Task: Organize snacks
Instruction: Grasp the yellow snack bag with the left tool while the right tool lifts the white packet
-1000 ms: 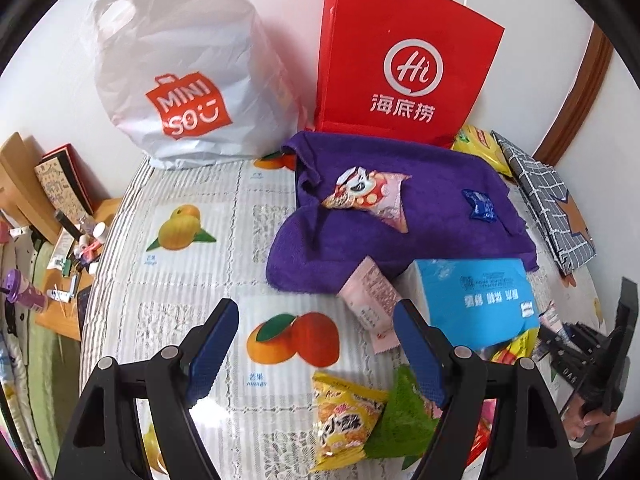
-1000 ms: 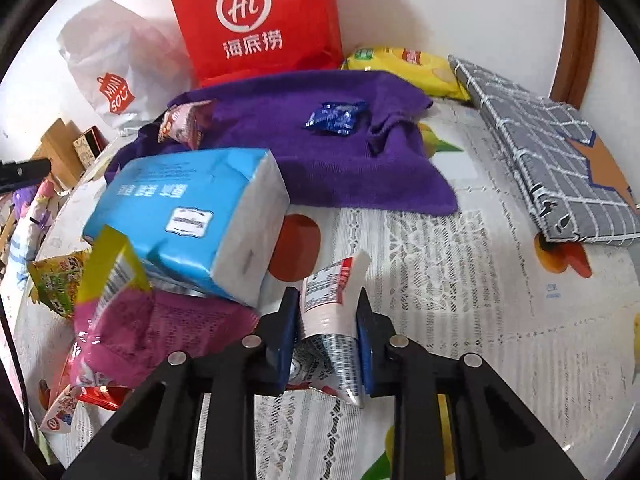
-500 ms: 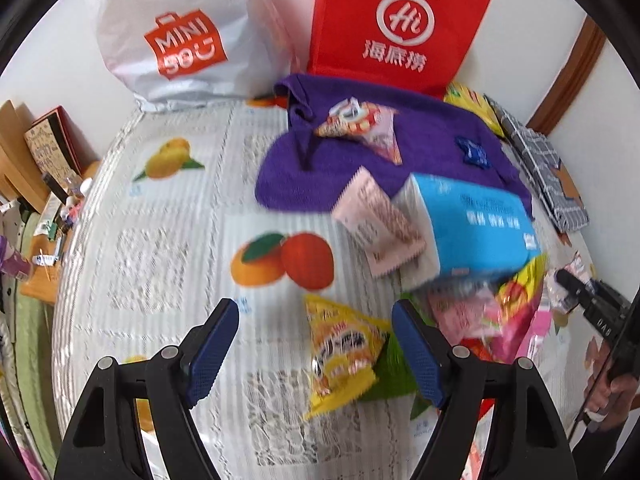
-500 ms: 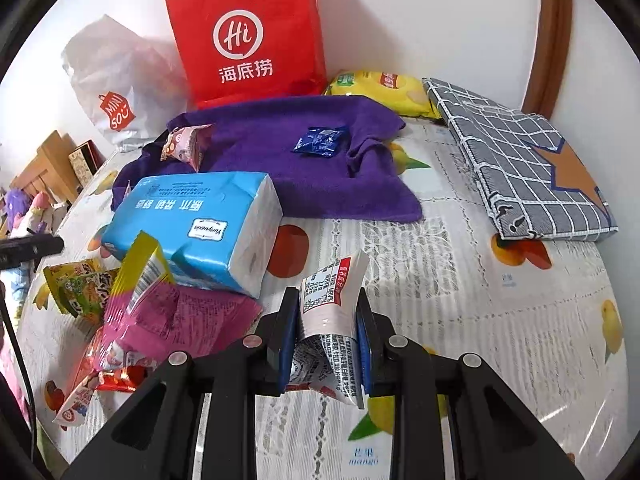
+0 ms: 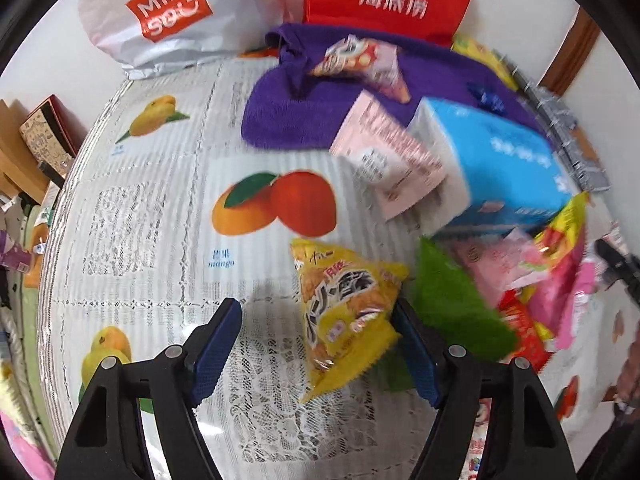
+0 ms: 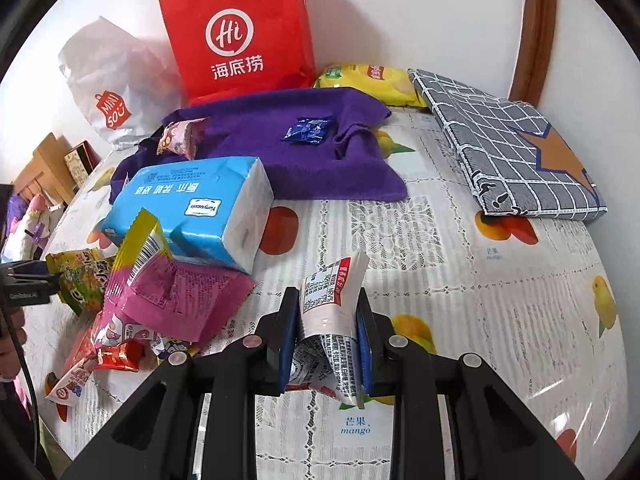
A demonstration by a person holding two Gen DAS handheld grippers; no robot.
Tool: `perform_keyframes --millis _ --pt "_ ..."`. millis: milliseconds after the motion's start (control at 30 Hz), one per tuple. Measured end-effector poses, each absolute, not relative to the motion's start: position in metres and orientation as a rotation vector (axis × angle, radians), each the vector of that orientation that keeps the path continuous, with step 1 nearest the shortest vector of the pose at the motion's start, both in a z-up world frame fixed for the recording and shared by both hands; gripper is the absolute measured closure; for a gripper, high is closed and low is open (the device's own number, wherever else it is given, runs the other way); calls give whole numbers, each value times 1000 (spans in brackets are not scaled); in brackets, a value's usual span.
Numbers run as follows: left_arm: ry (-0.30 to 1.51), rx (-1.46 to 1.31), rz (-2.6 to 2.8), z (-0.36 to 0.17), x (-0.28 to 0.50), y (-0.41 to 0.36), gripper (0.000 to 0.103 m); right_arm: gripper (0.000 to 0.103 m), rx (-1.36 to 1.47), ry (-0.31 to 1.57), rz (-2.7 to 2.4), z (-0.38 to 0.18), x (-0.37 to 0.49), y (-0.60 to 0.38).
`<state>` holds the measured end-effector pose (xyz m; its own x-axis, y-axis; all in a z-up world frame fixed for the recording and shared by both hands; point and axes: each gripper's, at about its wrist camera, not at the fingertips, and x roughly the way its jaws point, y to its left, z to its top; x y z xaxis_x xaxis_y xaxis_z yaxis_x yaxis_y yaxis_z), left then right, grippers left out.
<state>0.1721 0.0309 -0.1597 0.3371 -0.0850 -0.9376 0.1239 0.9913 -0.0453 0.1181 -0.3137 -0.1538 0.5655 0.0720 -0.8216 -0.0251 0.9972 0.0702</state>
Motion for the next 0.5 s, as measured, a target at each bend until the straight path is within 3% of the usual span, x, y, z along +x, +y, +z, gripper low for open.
perform_keyframes --millis 67,200,500 --pt "1214 26 -142 -162 172 31 33 77 53 965 59 -153 117 -313" --pt "1205 -8 -191 -159 169 31 66 77 48 968 64 -153 116 -310" --pt "1142 -20 -170 -137 157 42 67 77 58 944 89 -144 112 -303"
